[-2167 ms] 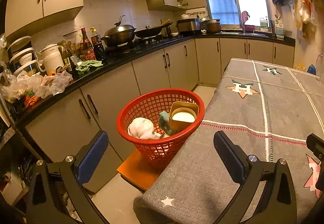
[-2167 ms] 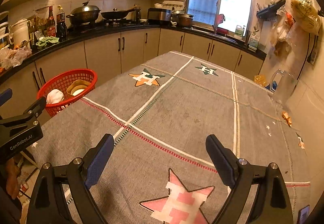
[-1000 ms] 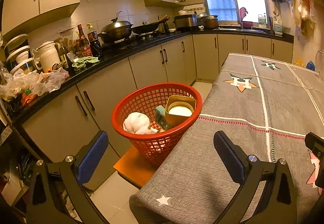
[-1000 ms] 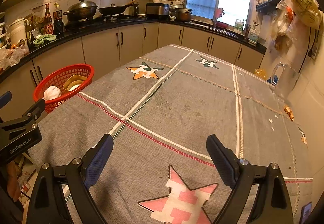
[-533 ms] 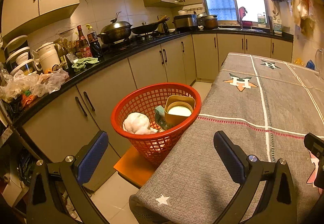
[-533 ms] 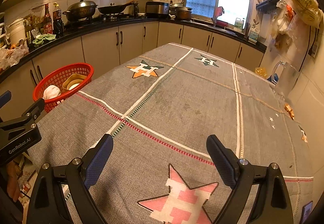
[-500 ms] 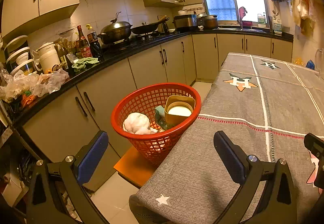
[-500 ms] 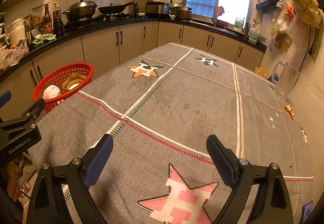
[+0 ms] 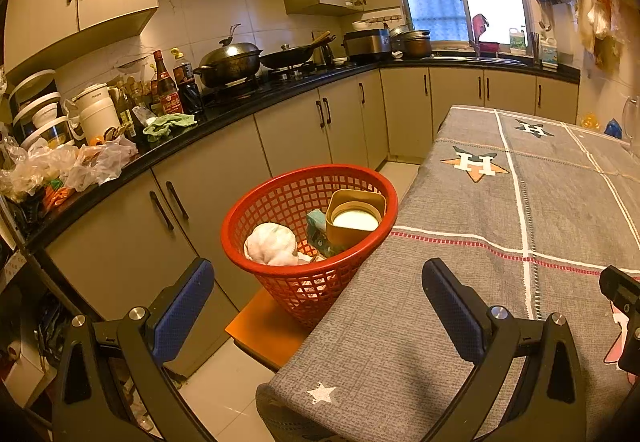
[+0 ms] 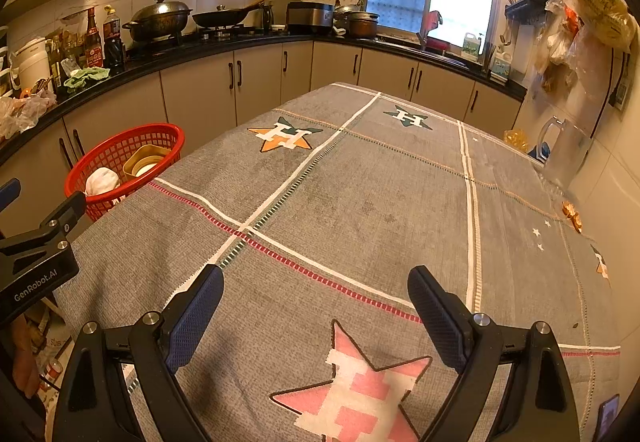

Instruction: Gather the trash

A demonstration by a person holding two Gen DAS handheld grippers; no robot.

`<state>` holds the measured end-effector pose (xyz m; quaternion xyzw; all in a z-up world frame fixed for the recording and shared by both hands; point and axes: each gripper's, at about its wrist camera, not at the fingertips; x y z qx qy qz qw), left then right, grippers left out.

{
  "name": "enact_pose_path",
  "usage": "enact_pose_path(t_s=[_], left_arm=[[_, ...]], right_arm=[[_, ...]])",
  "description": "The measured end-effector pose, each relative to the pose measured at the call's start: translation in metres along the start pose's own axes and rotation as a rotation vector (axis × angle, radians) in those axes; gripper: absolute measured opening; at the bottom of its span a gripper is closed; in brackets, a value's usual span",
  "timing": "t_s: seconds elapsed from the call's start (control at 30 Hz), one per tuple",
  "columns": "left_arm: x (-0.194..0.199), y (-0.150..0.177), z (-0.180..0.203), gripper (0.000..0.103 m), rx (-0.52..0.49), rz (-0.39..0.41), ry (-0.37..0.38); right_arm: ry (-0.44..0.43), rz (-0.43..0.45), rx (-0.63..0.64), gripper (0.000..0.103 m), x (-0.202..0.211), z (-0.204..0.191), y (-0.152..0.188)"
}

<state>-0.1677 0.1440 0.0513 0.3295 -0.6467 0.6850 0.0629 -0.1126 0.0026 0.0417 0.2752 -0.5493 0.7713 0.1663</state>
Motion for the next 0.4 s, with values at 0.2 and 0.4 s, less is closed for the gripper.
enact_pose_path(t_s=[0.2, 0.4], left_arm=[[0.001, -0.008, 0.01, 0.103, -0.031, 0.006, 0.016], [-0.011, -0.026, 0.055, 0.103, -0.063, -0.084, 0.322]], right_arm=[[0.003, -0.012, -0.034, 0.096, -0.002, 0.011, 0.002], [0.139, -0.096, -0.172, 0.1, -0.024, 0.072, 0.009]])
Point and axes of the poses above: each gripper's, at about its wrist camera, not at the fingertips, and x roughly against the way its jaws point, z to its right, y to its underside, and after that the axes turned 15 degrees about y, right-handed
